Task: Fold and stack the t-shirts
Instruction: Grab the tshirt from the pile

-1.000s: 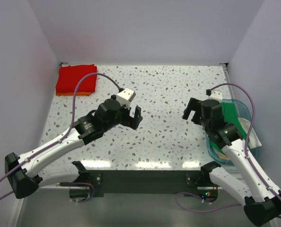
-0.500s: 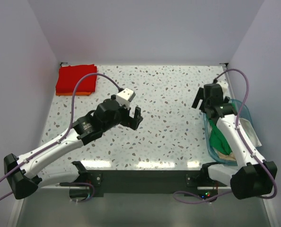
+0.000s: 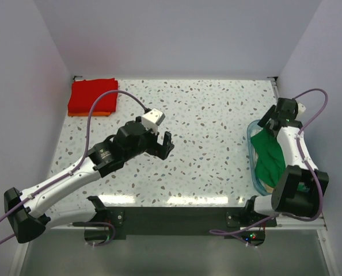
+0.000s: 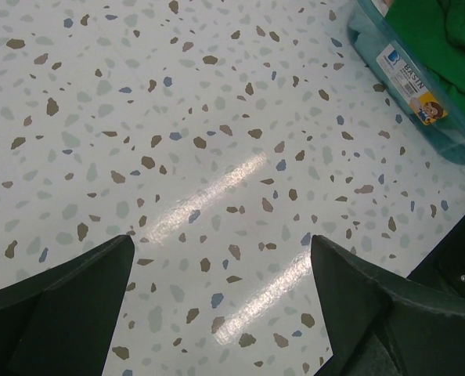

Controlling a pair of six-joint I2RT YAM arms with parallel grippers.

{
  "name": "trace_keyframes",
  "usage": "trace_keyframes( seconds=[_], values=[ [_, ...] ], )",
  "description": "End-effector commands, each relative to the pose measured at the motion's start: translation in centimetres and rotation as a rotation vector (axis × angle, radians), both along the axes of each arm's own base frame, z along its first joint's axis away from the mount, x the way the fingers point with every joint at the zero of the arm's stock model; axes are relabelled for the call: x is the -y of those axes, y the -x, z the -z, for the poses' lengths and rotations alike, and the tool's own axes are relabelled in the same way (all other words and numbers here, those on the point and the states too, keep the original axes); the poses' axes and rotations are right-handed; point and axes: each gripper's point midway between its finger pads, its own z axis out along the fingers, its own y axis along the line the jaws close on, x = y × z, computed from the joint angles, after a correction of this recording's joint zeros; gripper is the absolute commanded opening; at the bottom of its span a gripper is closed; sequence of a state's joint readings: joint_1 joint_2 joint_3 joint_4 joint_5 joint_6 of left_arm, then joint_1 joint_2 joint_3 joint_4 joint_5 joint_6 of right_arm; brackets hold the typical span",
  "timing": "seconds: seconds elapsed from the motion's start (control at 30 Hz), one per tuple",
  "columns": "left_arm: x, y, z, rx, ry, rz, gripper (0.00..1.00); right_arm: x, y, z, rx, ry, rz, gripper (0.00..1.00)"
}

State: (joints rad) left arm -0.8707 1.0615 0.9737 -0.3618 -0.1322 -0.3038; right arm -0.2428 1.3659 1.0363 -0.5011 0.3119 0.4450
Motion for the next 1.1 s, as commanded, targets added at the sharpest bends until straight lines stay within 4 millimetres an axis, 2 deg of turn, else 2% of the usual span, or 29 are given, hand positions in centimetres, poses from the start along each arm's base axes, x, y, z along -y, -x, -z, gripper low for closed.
trace_keyframes(
  seconds=[0.0,0.17,0.23,0.27,0.33,0.37,0.43,0.5,0.53,0.6,0.63,0.7,0.77,0.8,0.83,0.9,0.93,1.0,1.03,1.07],
  values=[
    [0.0,0.1,-1.2,0.031,0.037,0.011,1.00,-0.8,-2.9,0.4,0.083,-0.060,-0.026,0.87],
    [-0.2,0.1,-1.4,0.036,0.039,0.006,1.00,-1.1,-2.4,3.6,0.022,-0.086,-0.014,0.80],
    [-0.3,0.0,-1.4,0.037,0.039,-0.001,1.00,-1.2,-2.2,4.1,0.022,-0.091,-0.013,0.70],
    [-0.3,0.1,-1.3,0.034,0.037,0.001,1.00,-1.2,-2.0,4.1,0.022,-0.090,-0.010,0.60],
    [-0.3,0.0,-1.2,0.033,0.036,-0.001,1.00,-1.2,-1.6,3.2,0.039,-0.085,-0.004,0.47],
    [-0.3,0.0,-1.2,0.032,0.035,-0.001,1.00,-1.0,-1.5,2.6,0.046,-0.071,0.000,0.35],
    [-0.2,0.0,-1.2,0.031,0.038,0.000,1.00,-0.9,-0.9,0.3,0.081,-0.051,0.005,0.26],
    [-0.2,0.1,-1.2,0.029,0.037,0.002,1.00,-0.8,-0.1,-1.1,0.080,-0.029,0.004,0.18],
    [-0.2,0.1,-1.3,0.030,0.041,0.002,1.00,-0.8,-0.1,-3.1,0.121,-0.017,0.001,0.14],
    [-0.2,0.1,-1.4,0.032,0.044,0.000,1.00,-0.8,0.7,-4.4,0.122,-0.006,-0.006,0.04],
    [-0.2,0.0,-1.3,0.031,0.043,0.000,1.00,-0.9,0.8,-6.1,0.155,0.004,-0.012,0.01],
    [-0.2,0.0,-1.4,0.031,0.047,-0.002,1.00,-1.0,1.5,-7.4,0.163,0.015,-0.016,0.00],
    [-0.1,0.1,-1.4,0.029,0.049,0.001,1.00,-1.3,1.8,-9.8,0.216,0.026,-0.034,0.00],
    [-0.1,0.1,-1.4,0.028,0.050,0.000,1.00,-1.5,2.0,-10.4,0.221,0.021,-0.041,0.00],
    [-0.2,0.1,-1.5,0.029,0.054,-0.003,1.00,-1.5,1.9,-12.2,0.258,0.031,-0.046,0.00],
    [-0.3,0.1,-1.6,0.032,0.058,-0.013,1.00,-2.6,1.8,-14.3,0.311,0.008,-0.101,0.00],
    [-0.4,0.1,-1.7,0.030,0.063,-0.019,1.00,-3.2,1.5,-16.4,0.362,0.002,-0.131,0.00],
    [-0.8,-0.1,-1.8,0.033,0.067,-0.047,1.00,-5.3,0.8,-18.7,0.429,-0.059,-0.233,0.00],
    [-1.0,-0.2,-2.0,0.034,0.076,-0.062,1.00,-6.2,0.5,-21.0,0.483,-0.066,-0.272,0.00],
    [-1.3,-0.5,-2.2,0.039,0.075,-0.083,1.00,-7.6,0.1,-22.2,0.517,-0.104,-0.324,0.00]
  ],
)
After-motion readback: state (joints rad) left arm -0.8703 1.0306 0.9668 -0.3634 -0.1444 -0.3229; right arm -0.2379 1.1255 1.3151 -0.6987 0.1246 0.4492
